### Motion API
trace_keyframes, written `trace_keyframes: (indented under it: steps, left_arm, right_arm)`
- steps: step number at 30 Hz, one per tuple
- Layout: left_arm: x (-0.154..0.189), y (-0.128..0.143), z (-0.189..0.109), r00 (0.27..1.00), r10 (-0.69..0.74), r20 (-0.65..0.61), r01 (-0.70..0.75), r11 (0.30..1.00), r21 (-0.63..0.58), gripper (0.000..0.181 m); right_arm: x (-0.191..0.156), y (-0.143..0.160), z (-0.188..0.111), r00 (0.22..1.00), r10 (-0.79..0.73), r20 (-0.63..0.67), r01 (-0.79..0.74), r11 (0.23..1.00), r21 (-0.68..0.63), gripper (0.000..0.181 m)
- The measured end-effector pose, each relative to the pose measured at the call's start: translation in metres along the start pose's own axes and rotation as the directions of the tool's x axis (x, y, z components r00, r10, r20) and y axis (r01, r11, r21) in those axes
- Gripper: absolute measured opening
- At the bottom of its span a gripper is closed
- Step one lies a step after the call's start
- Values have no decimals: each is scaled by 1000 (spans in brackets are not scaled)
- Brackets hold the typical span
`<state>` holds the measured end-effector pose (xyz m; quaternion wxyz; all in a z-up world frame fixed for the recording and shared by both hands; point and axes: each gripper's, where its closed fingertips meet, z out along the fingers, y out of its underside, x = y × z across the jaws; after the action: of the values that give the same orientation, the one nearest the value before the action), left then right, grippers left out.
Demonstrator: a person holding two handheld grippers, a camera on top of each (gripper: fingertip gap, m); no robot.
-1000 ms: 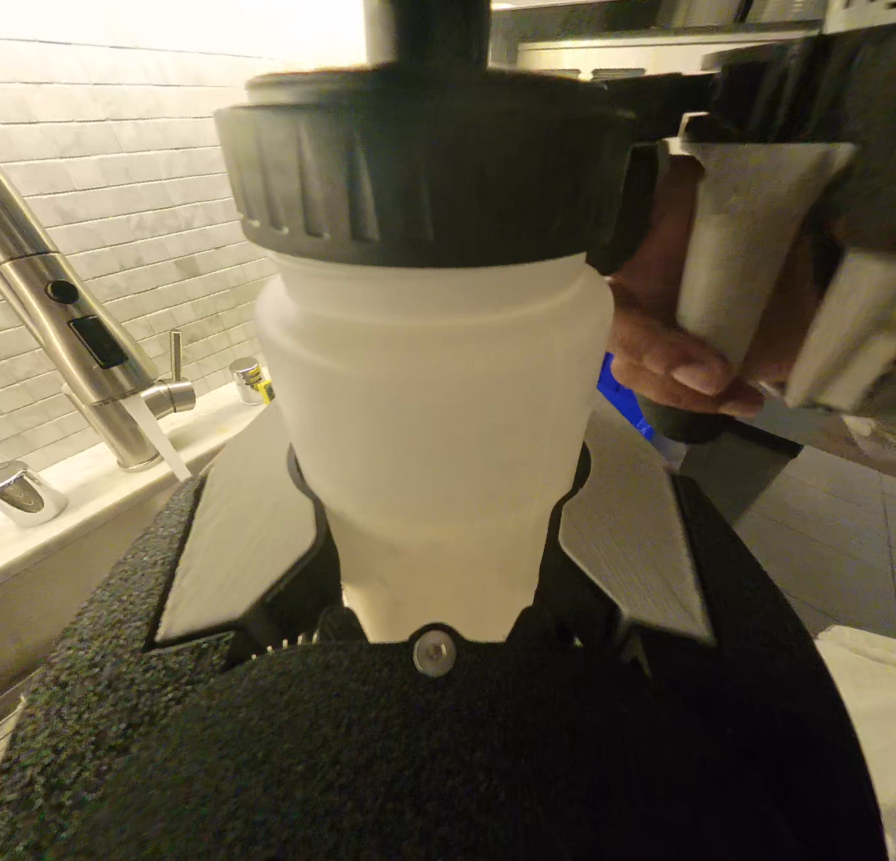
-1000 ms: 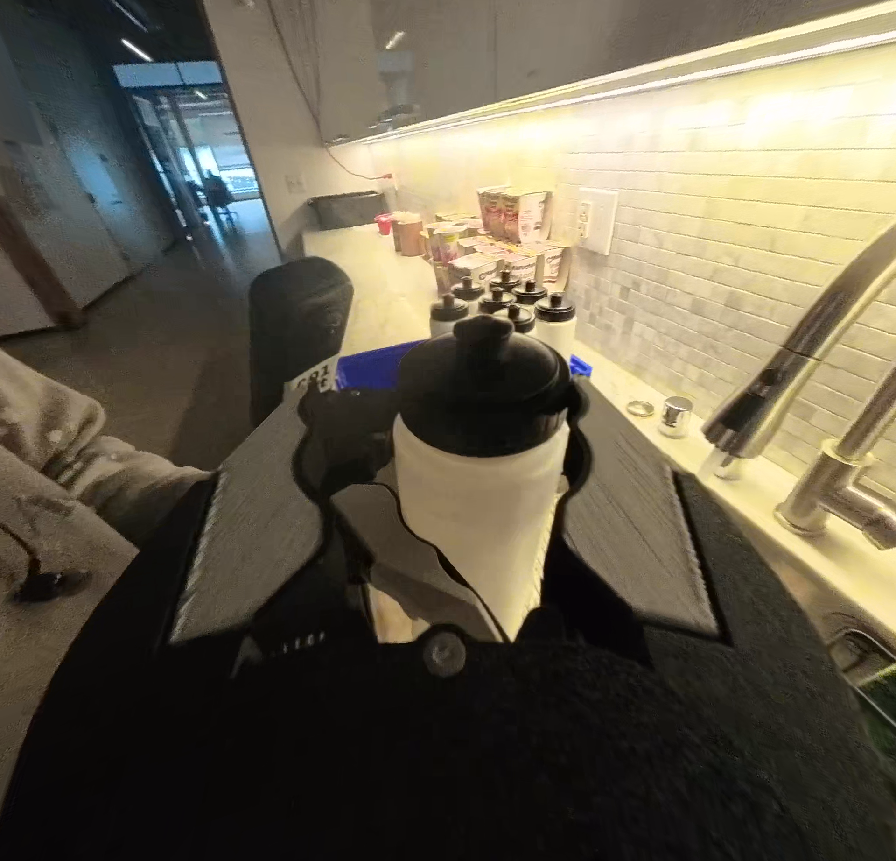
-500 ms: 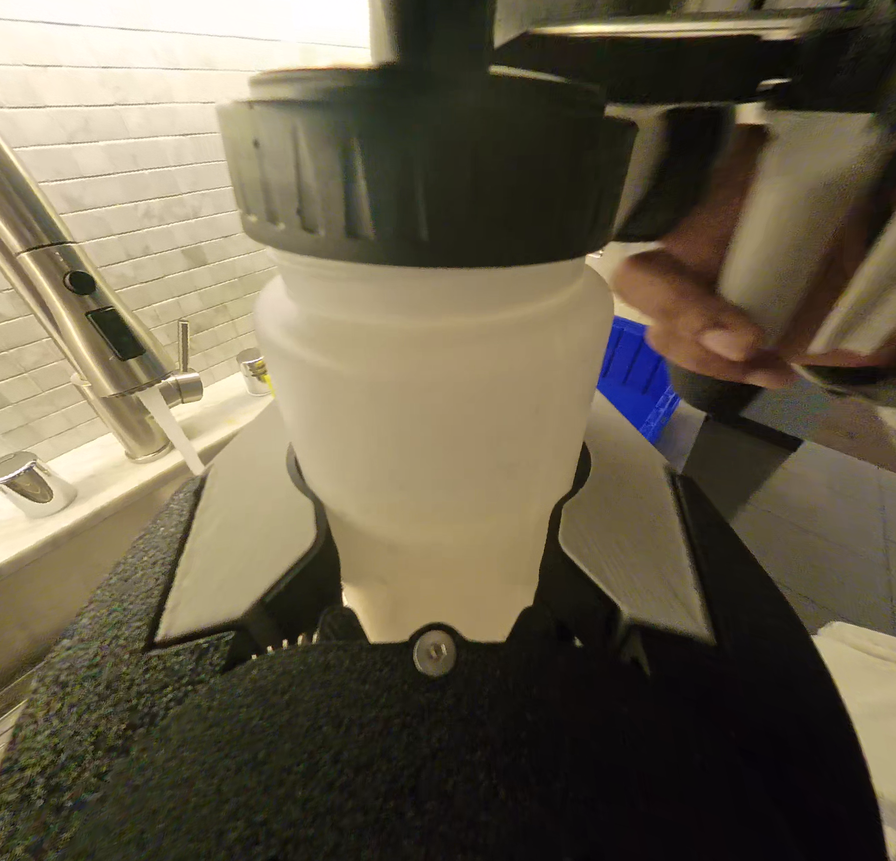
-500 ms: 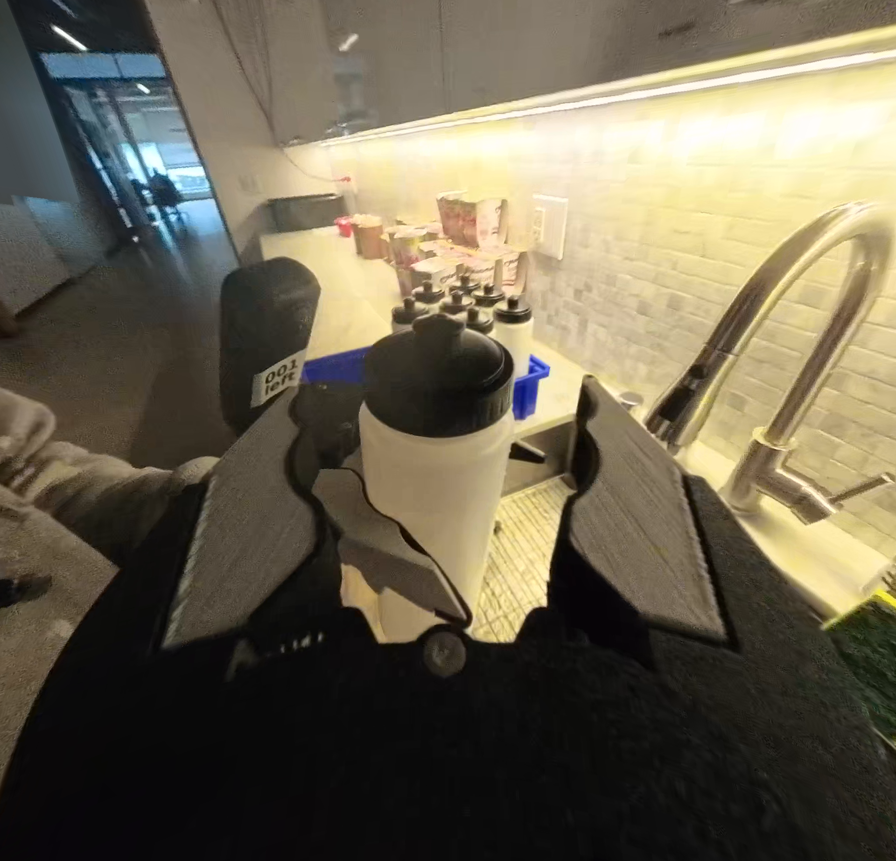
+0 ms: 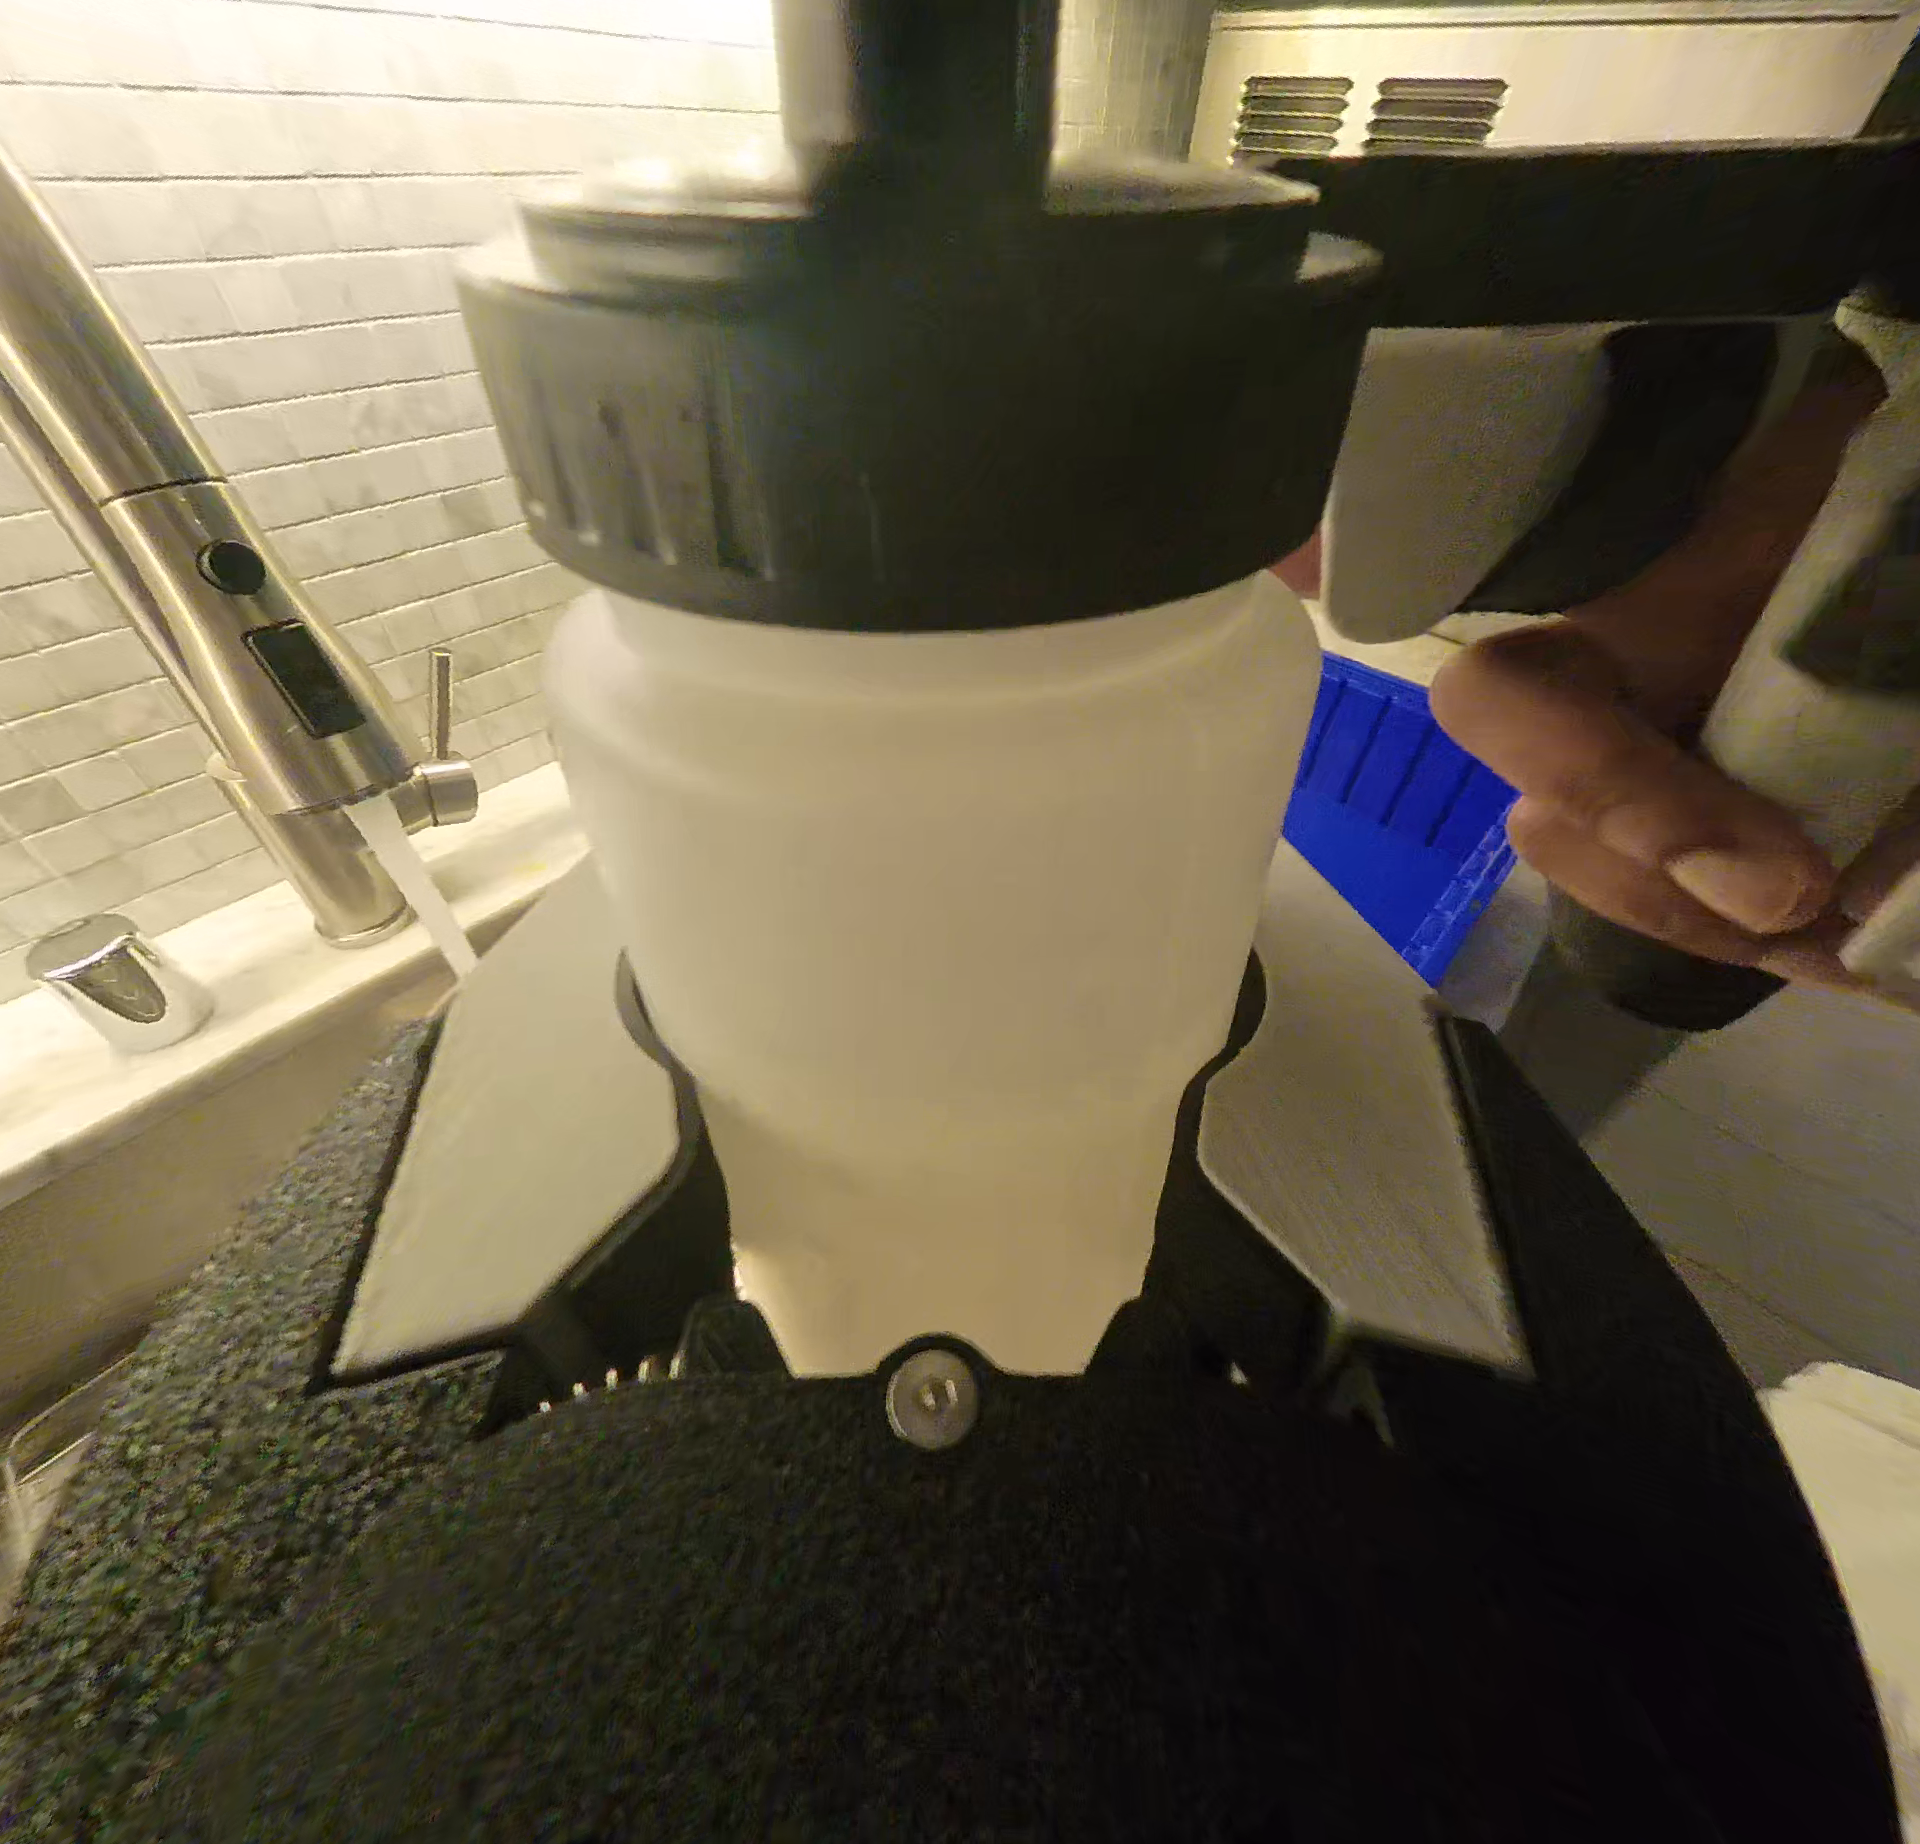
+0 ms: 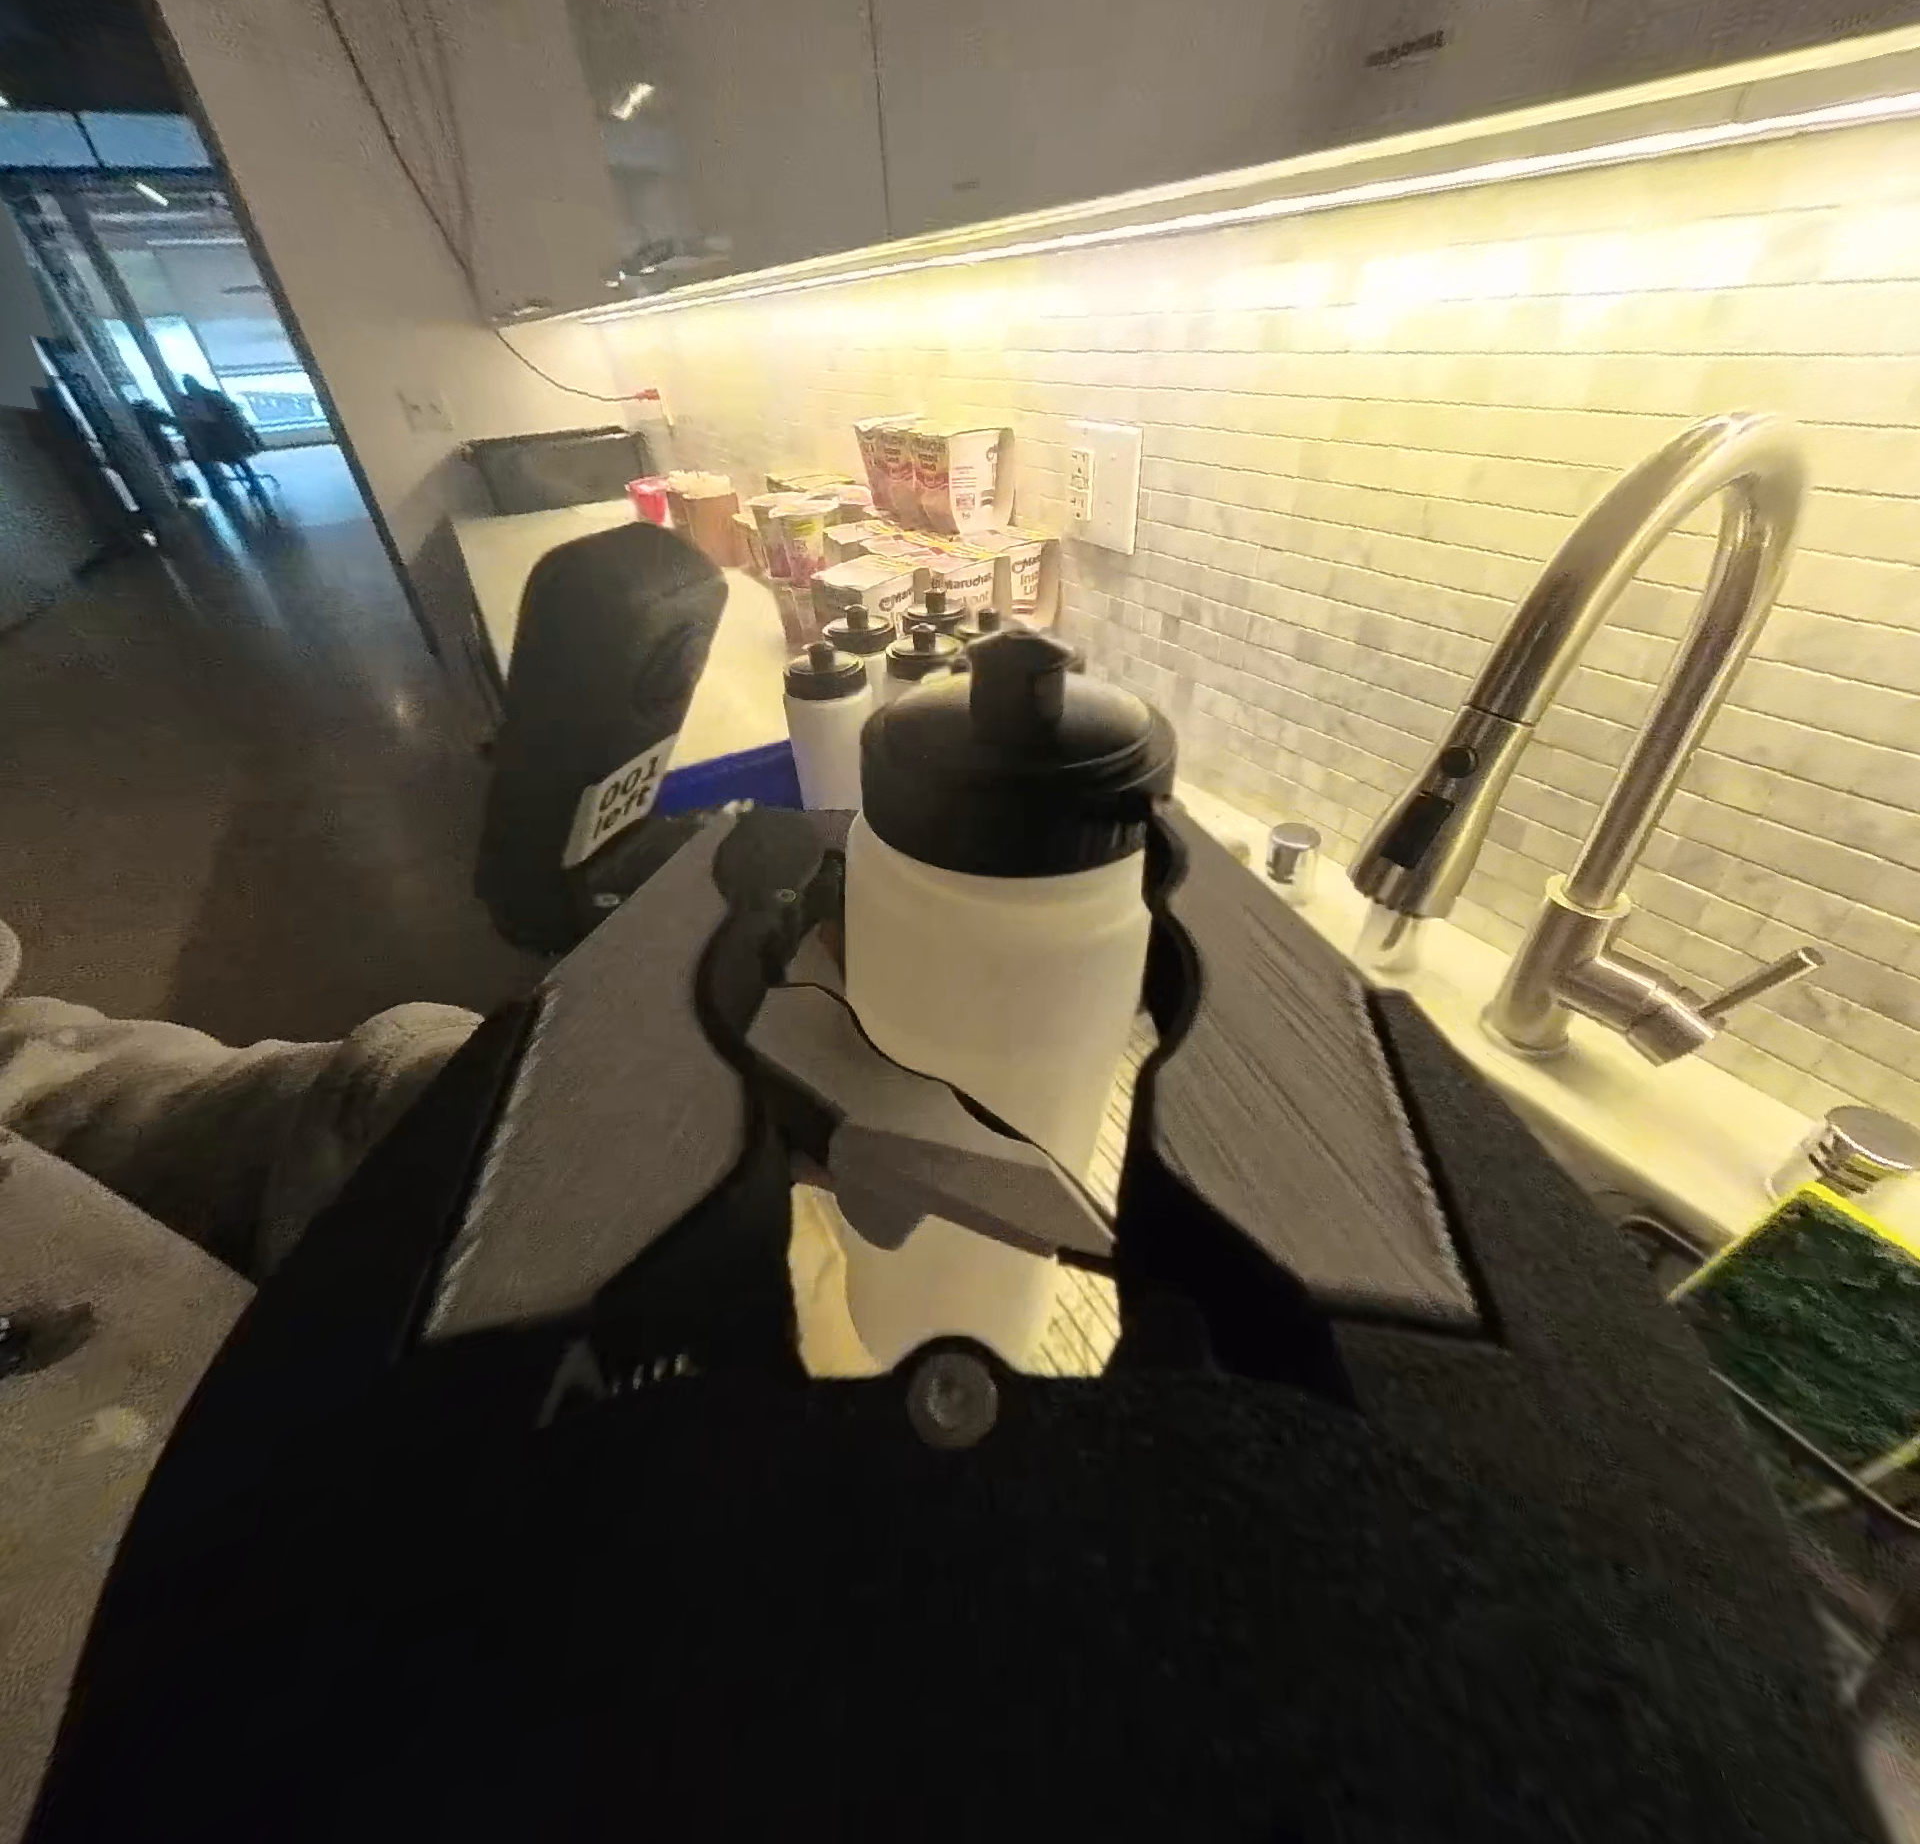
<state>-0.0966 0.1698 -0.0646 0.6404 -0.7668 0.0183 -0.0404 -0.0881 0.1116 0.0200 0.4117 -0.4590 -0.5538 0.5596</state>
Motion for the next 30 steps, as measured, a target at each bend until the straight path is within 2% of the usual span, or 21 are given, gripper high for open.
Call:
trace_keyframes:
  steps: [1, 3, 6, 9, 11, 14, 16, 19, 23, 25, 28, 30]
  left_arm:
    - [2, -1, 0, 1000, -3, -10, 3, 1000, 3, 103]
    - [5, -3, 1, 1000, 2, -24, -2, 1000, 10, 103]
    - [12, -7, 1, 998, 22, -52, -21, 1000, 18, 103]
    - [17, -8, 2, 998, 12, -66, -11, 1000, 17, 103]
    - [13, -10, 2, 999, -2, -48, 3, 1000, 26, 103]
    - [13, -8, 2, 999, 24, -32, -23, 1000, 15, 103]
    - [15, -7, 3, 999, -6, -44, 7, 1000, 13, 102]
    - [14, -6, 4, 999, -13, -35, 13, 1000, 13, 103]
    - [14, -9, 2, 998, -24, -59, 25, 1000, 16, 103]
    - [15, -14, 1, 996, -34, -82, 35, 999, 22, 103]
    - [13, -18, 2, 998, -5, -57, 5, 1000, 3, 103]
    - [13, -22, 3, 999, -1, -49, 1, 1000, -2, 103]
  right_arm:
    - [3, -3, -2, 1000, 6, 15, -6, 1000, 14, 68]
    - [6, -10, -2, 997, -2, 83, 1, 1000, 17, 77]
    - [8, -10, 8, 969, -26, 245, 40, 998, -51, 94]
    - [-2, -2, 24, 936, 13, 352, 33, 991, -126, 89]
    - [-1, -3, 30, 957, -28, 289, 53, 995, -80, 91]
    - [7, 0, 33, 990, -72, 119, 79, 995, -55, 83]
    - [14, 4, 32, 998, -61, -4, 60, 996, -63, 77]
    - [13, 7, 26, 996, -18, -85, 14, 999, -49, 80]
    - [9, 5, 16, 998, -27, -65, 23, 998, -61, 77]
    - [15, -7, 13, 999, -21, -28, 20, 998, -51, 75]
    - [21, -25, 20, 998, -61, -7, 60, 995, -85, 85]
    - [15, -24, 31, 997, -72, 28, 75, 989, -127, 79]
